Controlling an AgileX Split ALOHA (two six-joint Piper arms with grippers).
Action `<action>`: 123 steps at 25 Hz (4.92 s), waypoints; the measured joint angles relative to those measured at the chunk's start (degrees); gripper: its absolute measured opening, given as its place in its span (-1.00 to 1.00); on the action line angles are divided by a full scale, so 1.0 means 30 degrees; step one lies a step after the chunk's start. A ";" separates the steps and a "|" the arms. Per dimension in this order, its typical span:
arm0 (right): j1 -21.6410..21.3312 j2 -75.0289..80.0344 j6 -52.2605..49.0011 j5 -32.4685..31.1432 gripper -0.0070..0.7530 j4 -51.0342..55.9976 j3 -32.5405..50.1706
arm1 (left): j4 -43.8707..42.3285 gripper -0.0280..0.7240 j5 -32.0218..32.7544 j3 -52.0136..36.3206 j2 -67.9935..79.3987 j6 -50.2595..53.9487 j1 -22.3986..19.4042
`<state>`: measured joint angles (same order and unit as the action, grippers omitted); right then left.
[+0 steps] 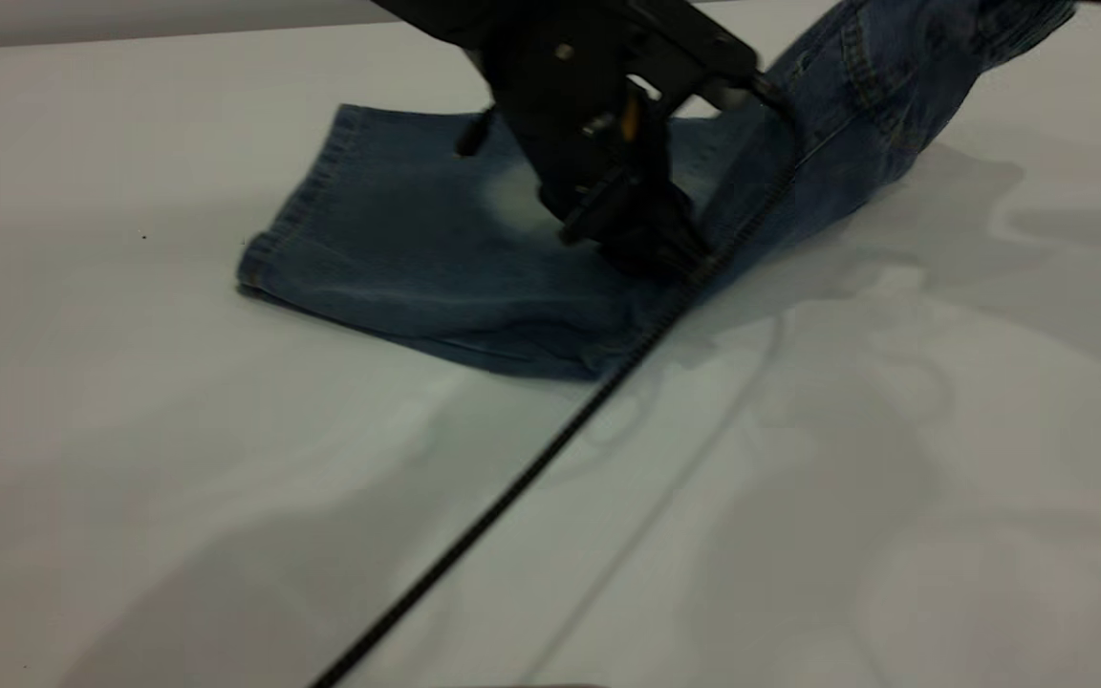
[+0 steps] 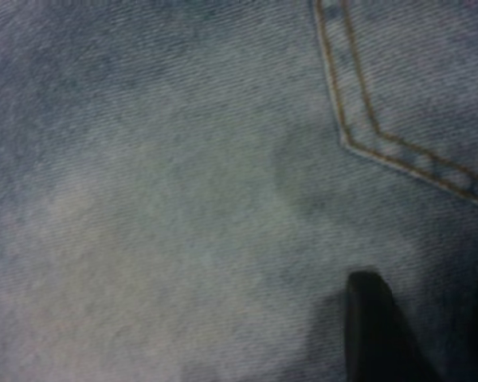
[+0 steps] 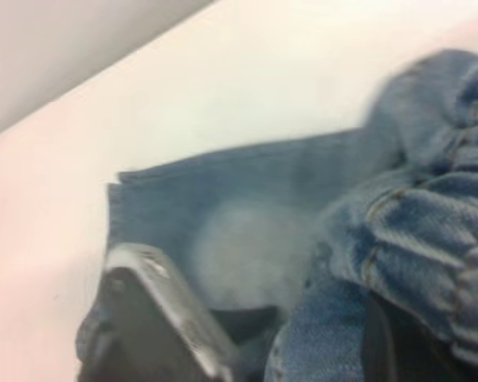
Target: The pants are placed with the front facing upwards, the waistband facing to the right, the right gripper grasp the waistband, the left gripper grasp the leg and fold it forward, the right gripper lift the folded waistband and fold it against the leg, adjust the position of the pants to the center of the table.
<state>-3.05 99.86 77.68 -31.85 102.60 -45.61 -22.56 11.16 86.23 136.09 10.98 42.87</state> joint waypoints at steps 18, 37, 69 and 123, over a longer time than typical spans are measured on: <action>0.0000 -0.0036 0.1437 -0.1736 -0.80 -0.0775 -0.0475 | -0.2017 -0.17 0.3308 -0.0469 -0.2611 0.0000 -0.2980; 0.0000 -0.0348 0.2528 -0.5746 -0.80 -0.0933 -0.3011 | -0.1314 -0.17 -0.0597 -0.4306 -0.2286 0.0017 -0.2332; 0.6796 -0.0320 0.4489 0.0478 -0.80 -0.0751 -0.3027 | -0.1195 -0.17 0.0974 -0.4373 -1.5701 0.0035 -0.5991; 1.4144 0.9308 -3.5369 -0.2518 0.19 -2.5106 -1.8690 | -0.0978 -0.17 0.1866 -0.4944 -1.9568 0.1943 -0.5991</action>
<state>39.38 127.78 -28.43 -39.40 27.29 -101.68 -25.50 16.76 71.40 77.38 16.81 24.90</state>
